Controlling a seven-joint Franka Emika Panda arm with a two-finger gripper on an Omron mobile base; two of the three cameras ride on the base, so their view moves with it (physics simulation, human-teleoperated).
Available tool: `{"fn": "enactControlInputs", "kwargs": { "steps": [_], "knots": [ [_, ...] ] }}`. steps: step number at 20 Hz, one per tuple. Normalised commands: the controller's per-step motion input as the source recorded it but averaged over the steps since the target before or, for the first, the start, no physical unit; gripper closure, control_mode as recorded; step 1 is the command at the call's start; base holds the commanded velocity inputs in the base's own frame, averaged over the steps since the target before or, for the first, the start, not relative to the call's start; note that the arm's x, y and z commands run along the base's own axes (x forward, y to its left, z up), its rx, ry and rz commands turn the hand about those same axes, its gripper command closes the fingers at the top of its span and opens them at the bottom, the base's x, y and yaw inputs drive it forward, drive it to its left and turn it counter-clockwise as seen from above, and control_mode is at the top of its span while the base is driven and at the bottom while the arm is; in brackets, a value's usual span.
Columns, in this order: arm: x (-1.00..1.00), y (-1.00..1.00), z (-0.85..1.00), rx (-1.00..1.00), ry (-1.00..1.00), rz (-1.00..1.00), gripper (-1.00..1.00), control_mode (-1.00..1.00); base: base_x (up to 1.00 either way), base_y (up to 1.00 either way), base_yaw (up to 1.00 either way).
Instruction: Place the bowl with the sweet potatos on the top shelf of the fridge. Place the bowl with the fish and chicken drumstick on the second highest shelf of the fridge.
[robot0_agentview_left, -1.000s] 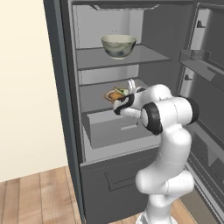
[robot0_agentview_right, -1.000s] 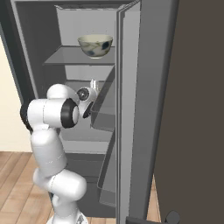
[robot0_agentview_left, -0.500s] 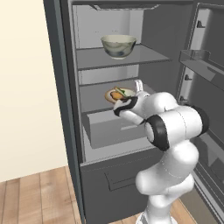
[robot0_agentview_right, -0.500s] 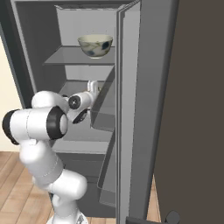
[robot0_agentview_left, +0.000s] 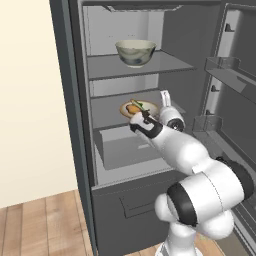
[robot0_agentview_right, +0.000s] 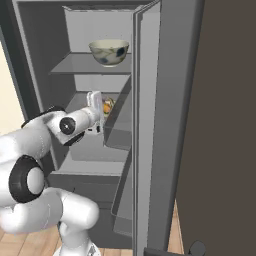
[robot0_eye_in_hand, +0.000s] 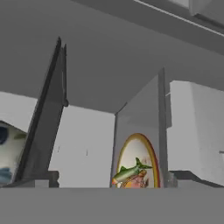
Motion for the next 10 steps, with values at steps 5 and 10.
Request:
{"fn": "enactControlInputs", "kwargs": {
  "steps": [5,10],
  "knots": [
    [-0.74,0.43,1.0,-0.11,0.0,0.01,-1.0,-1.0,0.0,0.0,0.0],
    [-0.99,0.25,1.0,-0.08,0.0,0.0,-1.0,-1.0,0.0,0.0,0.0]
  ]
}}
